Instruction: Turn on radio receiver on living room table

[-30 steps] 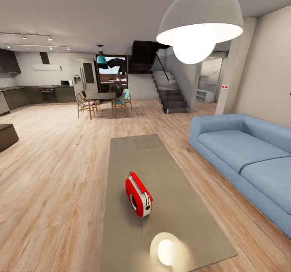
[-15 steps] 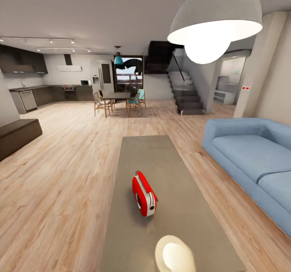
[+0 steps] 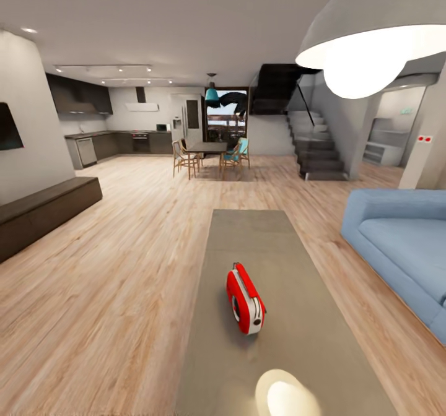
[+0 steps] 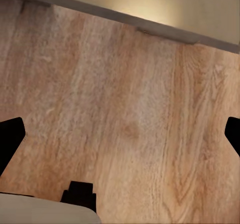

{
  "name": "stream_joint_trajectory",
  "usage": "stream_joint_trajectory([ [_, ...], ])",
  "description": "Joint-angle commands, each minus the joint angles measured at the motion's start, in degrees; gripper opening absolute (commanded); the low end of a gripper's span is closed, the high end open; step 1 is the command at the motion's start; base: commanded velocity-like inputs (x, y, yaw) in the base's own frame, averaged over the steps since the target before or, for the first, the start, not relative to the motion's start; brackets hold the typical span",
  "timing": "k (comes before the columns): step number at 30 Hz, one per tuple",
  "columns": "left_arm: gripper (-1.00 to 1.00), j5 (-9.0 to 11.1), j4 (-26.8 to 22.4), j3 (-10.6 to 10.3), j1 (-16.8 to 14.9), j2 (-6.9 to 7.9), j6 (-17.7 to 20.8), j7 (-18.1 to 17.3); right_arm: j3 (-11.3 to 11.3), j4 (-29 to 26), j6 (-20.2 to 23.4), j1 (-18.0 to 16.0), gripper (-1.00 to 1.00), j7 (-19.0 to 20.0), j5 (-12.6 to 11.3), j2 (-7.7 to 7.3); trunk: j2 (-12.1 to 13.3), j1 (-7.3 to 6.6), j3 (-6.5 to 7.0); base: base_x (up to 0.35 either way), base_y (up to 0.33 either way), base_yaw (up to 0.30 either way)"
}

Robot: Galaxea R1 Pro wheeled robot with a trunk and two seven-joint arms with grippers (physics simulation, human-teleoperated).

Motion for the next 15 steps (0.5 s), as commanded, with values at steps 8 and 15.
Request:
stream_joint_trajectory([
  [8,1.0,0.0,0.0,0.0,0.0,0.0,0.07,0.07,-0.02,0.0,0.0,0.0,1.0,0.0,0.0,0.0,0.0,0.0,0.13,0.074,-0.22,0.148],
  [15,1.0,0.0,0.01,0.0,0.0,0.0,0.01,0.07,-0.06,0.0,0.0,0.0,1.0,0.0,-0.03,0.0,0.0,0.0,0.14,0.089,-0.198,0.012],
])
